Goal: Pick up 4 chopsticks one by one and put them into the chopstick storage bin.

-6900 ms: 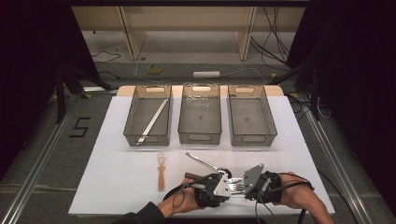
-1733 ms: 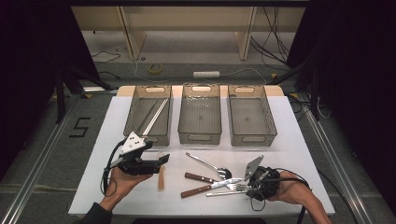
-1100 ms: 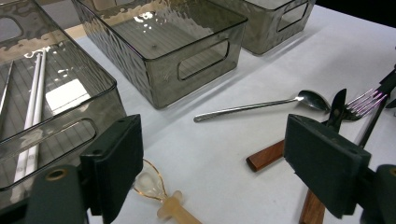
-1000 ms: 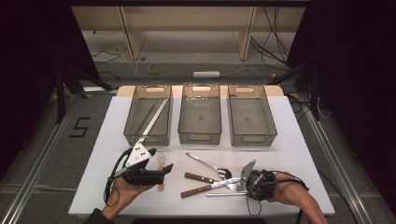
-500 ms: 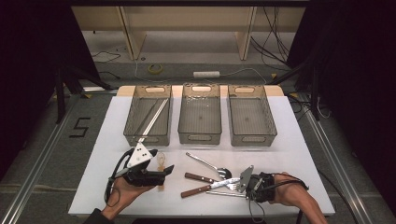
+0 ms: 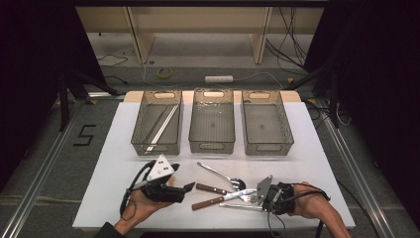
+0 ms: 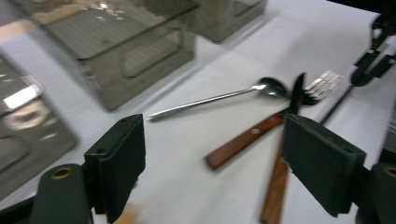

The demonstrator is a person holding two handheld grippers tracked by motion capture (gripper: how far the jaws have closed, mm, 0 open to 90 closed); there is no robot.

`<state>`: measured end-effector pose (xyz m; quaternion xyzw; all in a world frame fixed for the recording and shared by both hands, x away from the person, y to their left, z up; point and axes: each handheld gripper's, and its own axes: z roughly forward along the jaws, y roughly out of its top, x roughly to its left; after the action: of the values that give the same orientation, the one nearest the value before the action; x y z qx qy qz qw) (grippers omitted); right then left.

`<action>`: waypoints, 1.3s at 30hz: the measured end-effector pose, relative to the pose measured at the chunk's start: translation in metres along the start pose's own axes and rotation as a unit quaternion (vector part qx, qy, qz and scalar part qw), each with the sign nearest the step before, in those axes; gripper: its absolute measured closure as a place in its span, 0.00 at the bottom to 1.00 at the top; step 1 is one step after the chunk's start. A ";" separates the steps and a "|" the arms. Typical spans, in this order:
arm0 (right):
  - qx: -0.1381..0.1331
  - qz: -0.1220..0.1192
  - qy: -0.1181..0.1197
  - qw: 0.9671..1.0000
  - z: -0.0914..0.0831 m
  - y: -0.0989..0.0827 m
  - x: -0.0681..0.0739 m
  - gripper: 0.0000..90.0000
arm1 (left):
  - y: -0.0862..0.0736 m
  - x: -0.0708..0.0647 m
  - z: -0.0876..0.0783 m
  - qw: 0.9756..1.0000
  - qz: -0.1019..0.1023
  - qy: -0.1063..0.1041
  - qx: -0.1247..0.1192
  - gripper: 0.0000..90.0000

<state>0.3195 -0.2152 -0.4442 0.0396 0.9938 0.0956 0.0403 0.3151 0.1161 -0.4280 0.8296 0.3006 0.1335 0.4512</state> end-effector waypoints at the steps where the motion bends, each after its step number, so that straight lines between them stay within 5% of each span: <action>1: 0.000 0.000 0.000 1.000 -0.001 0.000 0.000 0.96 | 0.001 -0.006 0.005 1.000 0.010 -0.007 0.007 0.25; 6: 0.002 -0.006 -0.002 1.000 -0.005 0.003 0.002 0.96 | 0.007 -0.032 0.034 0.996 0.047 -0.057 0.045 0.27; 16: -0.010 -0.013 -0.013 1.000 -0.015 0.007 0.004 0.96 | 0.018 -0.069 0.078 0.982 0.113 -0.115 0.095 0.35; 32: -0.018 -0.032 -0.022 0.999 -0.021 0.020 0.007 0.96 | 0.018 -0.081 0.093 0.971 0.163 -0.124 0.122 0.54; 39: -0.025 -0.037 -0.024 0.999 -0.024 0.026 0.008 0.96 | 0.020 -0.080 0.090 0.970 0.171 -0.123 0.122 0.63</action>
<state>0.3109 -0.1933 -0.4158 0.0041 0.9907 0.1176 0.0682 0.3041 -0.0021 -0.4580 0.9275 0.1103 0.0686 0.3506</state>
